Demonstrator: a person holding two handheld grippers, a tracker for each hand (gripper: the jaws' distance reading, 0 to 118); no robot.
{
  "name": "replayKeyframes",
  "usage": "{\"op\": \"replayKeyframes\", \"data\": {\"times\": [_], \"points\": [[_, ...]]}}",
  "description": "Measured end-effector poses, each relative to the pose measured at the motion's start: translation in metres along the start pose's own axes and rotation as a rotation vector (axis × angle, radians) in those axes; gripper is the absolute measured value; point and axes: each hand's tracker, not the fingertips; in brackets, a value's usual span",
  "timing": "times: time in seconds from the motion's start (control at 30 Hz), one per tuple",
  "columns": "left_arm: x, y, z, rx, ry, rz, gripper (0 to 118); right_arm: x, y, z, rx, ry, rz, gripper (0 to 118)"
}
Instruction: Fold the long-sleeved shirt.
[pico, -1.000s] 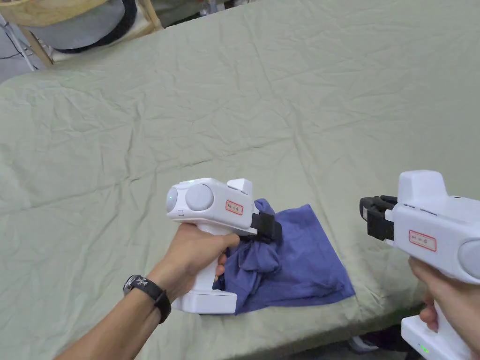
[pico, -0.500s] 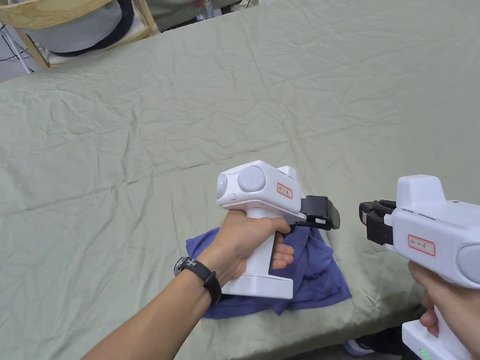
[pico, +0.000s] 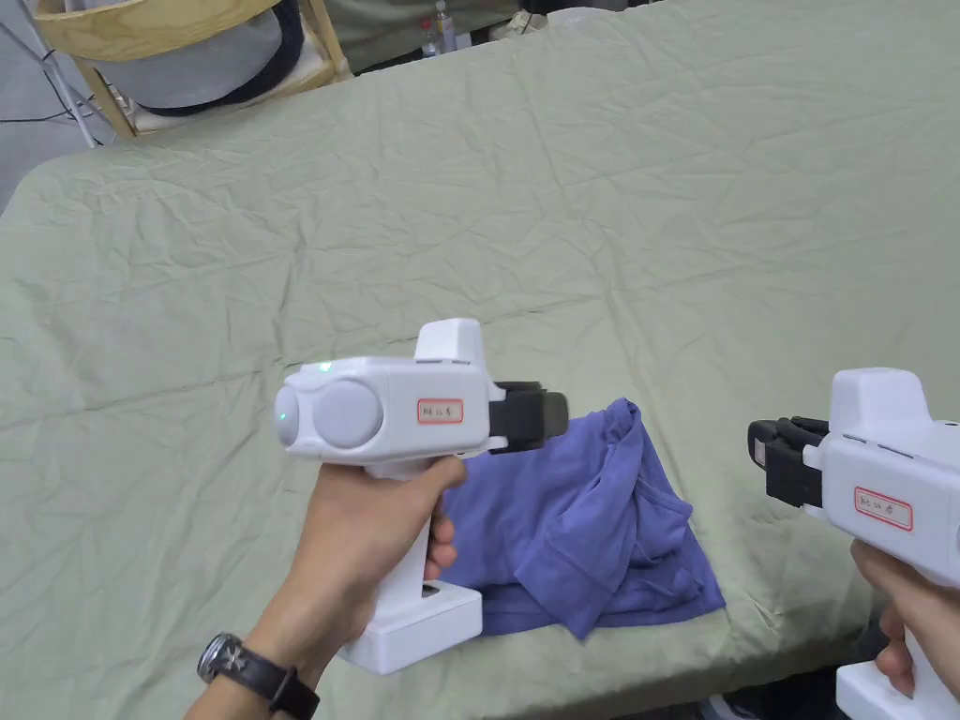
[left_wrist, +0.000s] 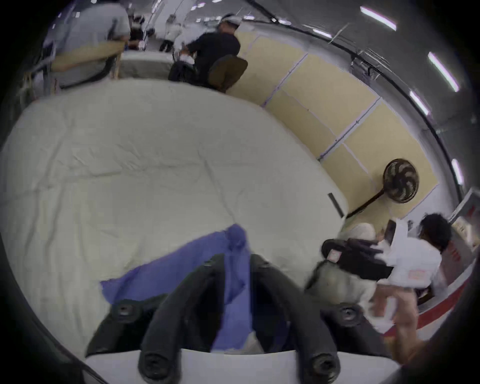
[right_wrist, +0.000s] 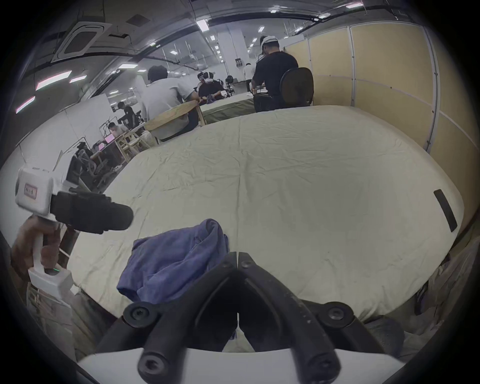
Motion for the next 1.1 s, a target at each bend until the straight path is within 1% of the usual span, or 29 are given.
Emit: {"op": "replayKeyframes", "data": {"times": [0.03, 0.07, 0.1, 0.13, 0.2, 0.23, 0.27, 0.37, 0.53, 0.6, 0.67, 0.73, 0.83, 0.93, 1.03, 1.1], "points": [[-0.004, -0.007, 0.004, 0.009, 0.028, -0.024, 6, -0.001, -0.001, 0.0, -0.001, 0.002, 0.001, 1], [-0.008, -0.014, 0.005, -0.009, 0.053, -0.046, 1, -0.002, -0.002, 0.0, -0.003, 0.004, -0.003, 1], [-0.012, -0.022, 0.006, -0.022, 0.071, -0.062, 0, -0.002, -0.002, 0.0, -0.007, 0.016, -0.013, 1], [-0.015, -0.031, 0.004, -0.048, 0.077, -0.085, 0, -0.003, -0.003, 0.001, -0.006, 0.03, -0.018, 1], [-0.022, -0.047, -0.006, -0.111, 0.082, -0.076, 0, -0.006, -0.004, 0.002, -0.007, 0.029, -0.01, 1], [-0.024, -0.053, -0.011, -0.121, 0.097, -0.073, 0, -0.007, -0.004, 0.002, -0.009, 0.024, 0.001, 1], [-0.026, -0.058, -0.018, -0.13, 0.082, -0.067, 0, -0.007, -0.005, 0.002, -0.01, 0.019, 0.008, 1], [-0.024, -0.064, -0.044, -0.162, 0.081, -0.049, 0, -0.005, -0.005, 0.002, -0.013, 0.018, 0.003, 1], [-0.001, -0.059, -0.084, -0.203, 0.046, -0.059, 0, 0.003, -0.009, 0.004, -0.018, 0.005, -0.007, 1], [0.01, -0.057, -0.101, -0.251, -0.008, -0.072, 0, 0.008, -0.012, 0.005, -0.02, -0.002, -0.021, 1], [0.026, -0.057, -0.116, -0.26, 0.027, -0.117, 0, 0.013, -0.014, 0.004, -0.022, -0.008, -0.033, 1], [0.037, -0.055, -0.126, -0.26, 0.027, -0.132, 0, 0.015, -0.016, 0.005, -0.023, -0.015, -0.037, 1], [0.051, -0.048, -0.129, -0.23, -0.044, -0.11, 0, 0.018, -0.017, 0.007, -0.026, -0.022, -0.042, 1], [0.065, -0.047, -0.136, -0.243, -0.074, -0.123, 0, 0.019, -0.016, 0.005, -0.031, -0.029, -0.044, 1], [0.066, -0.051, -0.139, -0.263, -0.125, -0.069, 0, 0.015, -0.013, 0.007, -0.026, -0.024, -0.04, 1], [0.063, -0.052, -0.128, -0.241, -0.142, -0.067, 0, 0.01, -0.01, 0.009, -0.021, -0.021, -0.025, 1]]}}
